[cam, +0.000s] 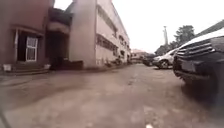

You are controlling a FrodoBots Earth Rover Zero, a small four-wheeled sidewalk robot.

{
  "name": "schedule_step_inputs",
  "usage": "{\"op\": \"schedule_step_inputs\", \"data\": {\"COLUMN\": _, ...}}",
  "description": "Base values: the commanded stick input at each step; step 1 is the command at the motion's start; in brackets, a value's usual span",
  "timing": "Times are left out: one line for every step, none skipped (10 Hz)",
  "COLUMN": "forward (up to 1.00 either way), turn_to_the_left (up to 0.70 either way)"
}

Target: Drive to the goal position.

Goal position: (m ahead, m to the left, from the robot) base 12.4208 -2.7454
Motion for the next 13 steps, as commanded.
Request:
{"op": "schedule_step_inputs", "data": {"forward": 0.85, "turn_to_the_left": 0.00}}
{"op": "schedule_step_inputs", "data": {"forward": 0.85, "turn_to_the_left": 0.00}}
{"op": "schedule_step_inputs", "data": {"forward": 0.85, "turn_to_the_left": 0.00}}
{"op": "schedule_step_inputs", "data": {"forward": 0.85, "turn_to_the_left": 0.00}}
{"op": "schedule_step_inputs", "data": {"forward": 0.85, "turn_to_the_left": 0.00}}
{"op": "schedule_step_inputs", "data": {"forward": 0.85, "turn_to_the_left": 0.00}}
{"op": "schedule_step_inputs", "data": {"forward": 0.85, "turn_to_the_left": 0.00}}
{"op": "schedule_step_inputs", "data": {"forward": 0.85, "turn_to_the_left": 0.00}}
{"op": "schedule_step_inputs", "data": {"forward": 0.85, "turn_to_the_left": 0.00}}
{"op": "schedule_step_inputs", "data": {"forward": 0.85, "turn_to_the_left": 0.00}}
{"op": "schedule_step_inputs", "data": {"forward": 0.85, "turn_to_the_left": 0.00}}
{"op": "schedule_step_inputs", "data": {"forward": 0.85, "turn_to_the_left": 0.00}}
{"op": "schedule_step_inputs", "data": {"forward": 0.85, "turn_to_the_left": 0.00}}
